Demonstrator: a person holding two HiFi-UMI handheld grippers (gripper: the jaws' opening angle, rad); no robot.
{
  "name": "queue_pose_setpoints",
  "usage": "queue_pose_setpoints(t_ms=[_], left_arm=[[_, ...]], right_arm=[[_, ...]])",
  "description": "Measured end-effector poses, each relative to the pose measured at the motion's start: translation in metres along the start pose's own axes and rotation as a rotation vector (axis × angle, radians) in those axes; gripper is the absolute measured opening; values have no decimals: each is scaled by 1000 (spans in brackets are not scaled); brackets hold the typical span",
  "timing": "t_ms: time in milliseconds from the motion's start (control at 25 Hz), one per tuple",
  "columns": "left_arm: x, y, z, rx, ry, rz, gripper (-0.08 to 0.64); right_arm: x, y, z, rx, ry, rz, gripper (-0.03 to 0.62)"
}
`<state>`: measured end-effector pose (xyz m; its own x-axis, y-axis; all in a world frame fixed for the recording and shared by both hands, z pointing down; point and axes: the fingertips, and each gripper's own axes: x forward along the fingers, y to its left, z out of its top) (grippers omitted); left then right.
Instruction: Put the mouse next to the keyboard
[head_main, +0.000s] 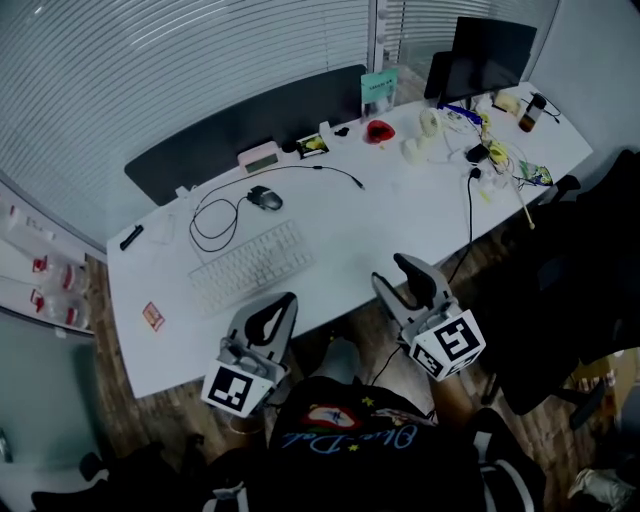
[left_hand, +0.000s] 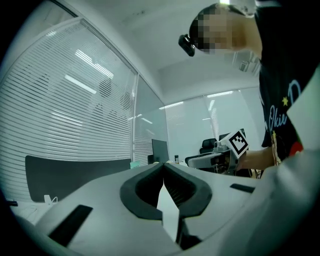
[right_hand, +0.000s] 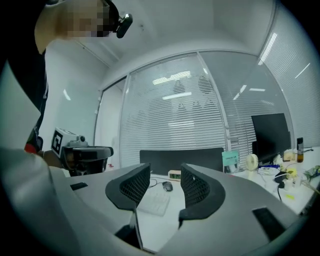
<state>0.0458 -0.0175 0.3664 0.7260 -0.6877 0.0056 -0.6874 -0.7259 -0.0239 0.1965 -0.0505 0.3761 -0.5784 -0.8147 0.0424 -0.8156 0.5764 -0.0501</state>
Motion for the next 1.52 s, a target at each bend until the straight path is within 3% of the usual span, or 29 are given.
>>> queue_pose_setpoints(t_ms=[320,640,920,1520], left_arm=[[32,42,-2,6,-20,63,0],[41,104,-19,-19,3,212,0],[45,153,-25,-22,1,297,0],[32,214,-54,-80,62,440,0]], right_arm=[[68,-22,2,-14,24,93,170],[158,-29,-10,-10,79,231,183],[230,-21,-24,-13,156,318,212],[345,-12,-115,-39,376,404,259]])
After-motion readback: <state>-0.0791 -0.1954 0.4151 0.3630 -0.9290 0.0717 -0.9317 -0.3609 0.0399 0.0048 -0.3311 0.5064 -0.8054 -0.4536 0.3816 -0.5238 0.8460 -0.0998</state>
